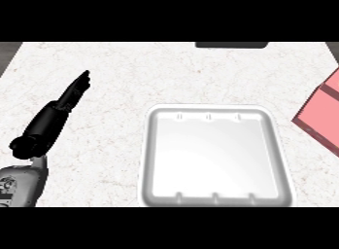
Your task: Pick the croissant from the tray and place it in the cardboard box
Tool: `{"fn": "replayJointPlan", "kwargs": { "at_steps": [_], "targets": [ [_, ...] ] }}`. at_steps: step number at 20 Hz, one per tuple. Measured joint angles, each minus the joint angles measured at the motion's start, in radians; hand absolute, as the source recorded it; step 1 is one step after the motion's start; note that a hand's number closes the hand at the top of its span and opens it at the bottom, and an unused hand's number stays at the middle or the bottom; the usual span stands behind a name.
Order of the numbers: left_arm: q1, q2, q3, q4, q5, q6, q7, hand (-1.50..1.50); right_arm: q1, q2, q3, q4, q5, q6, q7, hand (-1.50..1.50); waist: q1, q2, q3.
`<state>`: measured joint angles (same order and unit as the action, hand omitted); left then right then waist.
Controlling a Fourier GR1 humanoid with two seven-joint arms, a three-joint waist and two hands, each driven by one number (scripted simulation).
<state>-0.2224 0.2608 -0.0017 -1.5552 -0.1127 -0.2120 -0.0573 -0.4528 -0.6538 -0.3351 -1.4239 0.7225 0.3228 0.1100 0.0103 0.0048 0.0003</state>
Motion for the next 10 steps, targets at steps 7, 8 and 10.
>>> {"fn": "replayJointPlan", "kwargs": {
  "at_steps": [7, 8, 10],
  "targets": [
    [0.006, -0.002, 0.000, -0.003, -0.001, -0.012, -0.011, 0.00, -0.047, -0.146, 0.015, 0.334, 0.010, 0.112, -0.179, 1.50, 0.011, 0.003, 0.001],
    [0.010, -0.004, -0.001, -0.007, -0.004, -0.011, -0.012, 0.00, -0.050, -0.163, 0.026, 0.370, 0.022, 0.124, -0.199, 1.50, 0.011, 0.002, 0.001],
    [0.002, 0.001, 0.006, 0.006, -0.002, -0.016, -0.017, 0.00, -0.055, -0.187, 0.048, 0.449, 0.047, 0.136, -0.236, -1.50, 0.011, 0.003, 0.001]
  ]
}}
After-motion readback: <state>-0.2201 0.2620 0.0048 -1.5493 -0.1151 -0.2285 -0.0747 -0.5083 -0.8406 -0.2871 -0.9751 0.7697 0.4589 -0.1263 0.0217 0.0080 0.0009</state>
